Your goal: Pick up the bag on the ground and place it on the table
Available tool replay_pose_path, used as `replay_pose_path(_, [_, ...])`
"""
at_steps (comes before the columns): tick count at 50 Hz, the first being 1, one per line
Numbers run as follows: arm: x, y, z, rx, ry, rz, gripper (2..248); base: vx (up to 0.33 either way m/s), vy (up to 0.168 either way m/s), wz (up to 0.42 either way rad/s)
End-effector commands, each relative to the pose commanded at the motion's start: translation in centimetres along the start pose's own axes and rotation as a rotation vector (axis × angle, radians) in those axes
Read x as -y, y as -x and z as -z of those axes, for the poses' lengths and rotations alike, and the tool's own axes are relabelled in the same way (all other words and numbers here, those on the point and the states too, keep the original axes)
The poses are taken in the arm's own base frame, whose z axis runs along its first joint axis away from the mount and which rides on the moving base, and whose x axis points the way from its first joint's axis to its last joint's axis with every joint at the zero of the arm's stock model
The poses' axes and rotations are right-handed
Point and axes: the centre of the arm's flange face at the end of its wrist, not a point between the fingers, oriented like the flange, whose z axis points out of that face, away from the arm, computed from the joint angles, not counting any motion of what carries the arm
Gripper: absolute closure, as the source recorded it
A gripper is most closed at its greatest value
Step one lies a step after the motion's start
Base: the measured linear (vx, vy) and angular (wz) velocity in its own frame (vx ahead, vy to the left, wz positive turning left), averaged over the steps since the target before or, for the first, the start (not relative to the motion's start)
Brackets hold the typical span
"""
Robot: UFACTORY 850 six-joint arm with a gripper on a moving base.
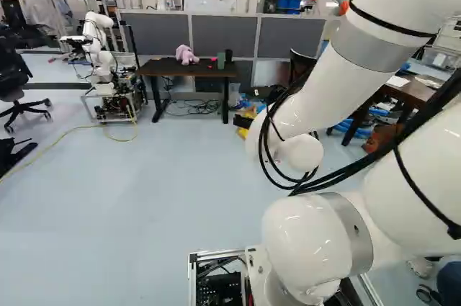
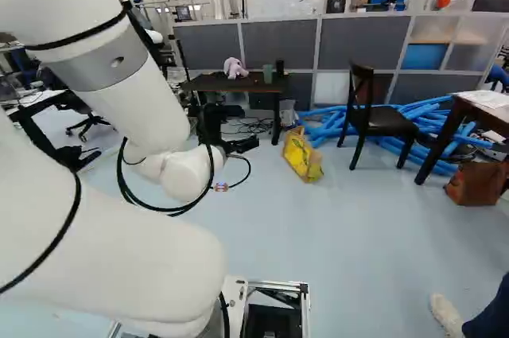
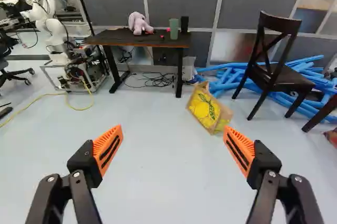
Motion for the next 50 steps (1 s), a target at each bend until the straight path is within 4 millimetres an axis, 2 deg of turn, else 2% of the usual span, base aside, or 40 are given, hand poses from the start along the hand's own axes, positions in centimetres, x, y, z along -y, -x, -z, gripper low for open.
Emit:
replay_pose_path(15, [0.00, 0.00, 0.00, 0.000, 0.000, 0.000, 3, 0.240, -0.037, -0.193])
replay_pose_path(50, [0.00, 0.00, 0.00, 0.000, 0.000, 0.000, 3, 0.250, -0.001, -0.021])
